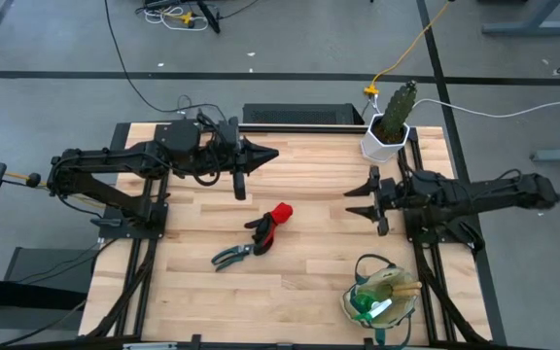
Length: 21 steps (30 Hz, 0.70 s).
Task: Pick & Place Garden tools in Gardening bag
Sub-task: Put the green shear scissors into the gardening tool bag
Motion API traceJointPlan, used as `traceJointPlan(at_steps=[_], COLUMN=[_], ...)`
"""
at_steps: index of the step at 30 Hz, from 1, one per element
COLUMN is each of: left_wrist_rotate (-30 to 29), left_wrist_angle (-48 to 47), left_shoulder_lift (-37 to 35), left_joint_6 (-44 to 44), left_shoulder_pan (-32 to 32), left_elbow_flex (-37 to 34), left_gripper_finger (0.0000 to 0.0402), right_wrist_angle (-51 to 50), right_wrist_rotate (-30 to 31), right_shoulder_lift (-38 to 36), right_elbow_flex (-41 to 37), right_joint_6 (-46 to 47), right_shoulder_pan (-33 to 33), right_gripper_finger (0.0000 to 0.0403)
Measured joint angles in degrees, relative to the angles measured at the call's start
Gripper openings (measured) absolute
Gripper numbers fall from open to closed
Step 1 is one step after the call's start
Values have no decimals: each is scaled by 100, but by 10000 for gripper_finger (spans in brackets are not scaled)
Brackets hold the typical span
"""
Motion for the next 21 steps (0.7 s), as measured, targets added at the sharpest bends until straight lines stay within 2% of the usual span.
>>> traceJointPlan(at_steps=[13, 17, 21], left_wrist_rotate=[0, 0, 0], left_wrist_angle=[-22, -32, -228], left_shoulder_lift=[0, 0, 0], left_joint_6=[14, -1, -4], left_shoulder_pan=[17, 15, 15], left_elbow_flex=[0, 0, 0], left_gripper_finger=[3, 3, 3], right_wrist_angle=[-1018, -1565, -1658], right_wrist_rotate=[-691, -719, -664], right_shoulder_lift=[984, 1185, 1261], right_elbow_flex=[1502, 2009, 2197], right_joint_6=[-184, -215, -328], right_shoulder_pan=[-766, -870, -876], right_gripper_finger=[197, 197, 197])
